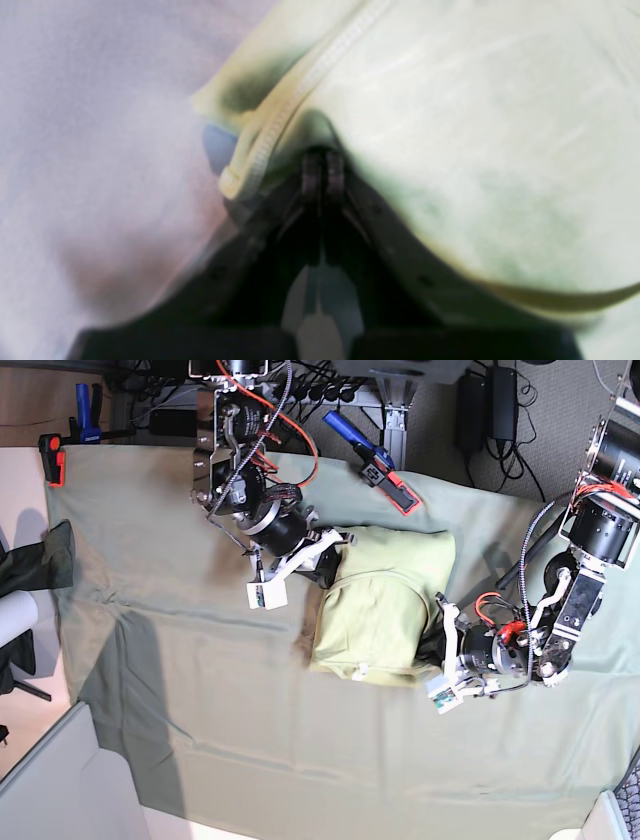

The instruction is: Fold the T-shirt properly

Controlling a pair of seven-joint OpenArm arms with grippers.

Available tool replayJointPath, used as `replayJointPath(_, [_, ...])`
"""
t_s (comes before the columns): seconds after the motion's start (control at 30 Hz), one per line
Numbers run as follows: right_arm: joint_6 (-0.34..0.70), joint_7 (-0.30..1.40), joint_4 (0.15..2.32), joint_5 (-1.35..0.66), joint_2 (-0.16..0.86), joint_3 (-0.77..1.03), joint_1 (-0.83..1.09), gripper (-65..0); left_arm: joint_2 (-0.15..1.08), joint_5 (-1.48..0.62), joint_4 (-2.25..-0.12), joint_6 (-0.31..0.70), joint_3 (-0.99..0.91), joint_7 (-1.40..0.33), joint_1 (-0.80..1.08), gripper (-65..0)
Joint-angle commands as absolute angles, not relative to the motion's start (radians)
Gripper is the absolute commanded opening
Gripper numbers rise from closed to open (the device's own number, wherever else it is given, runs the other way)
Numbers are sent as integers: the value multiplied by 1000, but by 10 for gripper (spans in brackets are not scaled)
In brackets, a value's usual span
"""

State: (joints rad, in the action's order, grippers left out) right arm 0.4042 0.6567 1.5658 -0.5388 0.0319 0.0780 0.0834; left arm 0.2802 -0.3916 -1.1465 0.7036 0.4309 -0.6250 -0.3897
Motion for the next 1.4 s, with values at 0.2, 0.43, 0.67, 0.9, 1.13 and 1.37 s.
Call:
replayJointPath(0.2, [450, 637, 1605, -516, 67, 164, 70, -650, 349, -479, -1248, 698, 424, -684, -435, -650])
replayJointPath(0.43, [450, 695, 1609, -537, 144, 213, 75, -650, 462, -645, -1465, 698, 424, -803, -377, -650])
replayJointPath(0.67, [450, 726, 1728, -618, 228, 250, 169, -650, 583, -666, -1682, 698, 371, -837, -175, -650])
replayJointPath(0.9, [450, 749, 1865, -638, 287, 252, 341, -650, 615, -758, -1848, 698, 101, -892, 120, -650])
replayJointPath(1.13, [450, 749, 1886, -639, 303, 251, 505, -650, 615, -813, -1927, 698, -158, -904, 406, -650])
replayJointPath(1.37, [450, 749, 1905, -681, 322, 251, 678, -650, 588, -878, -1958, 698, -330, -918, 696, -650])
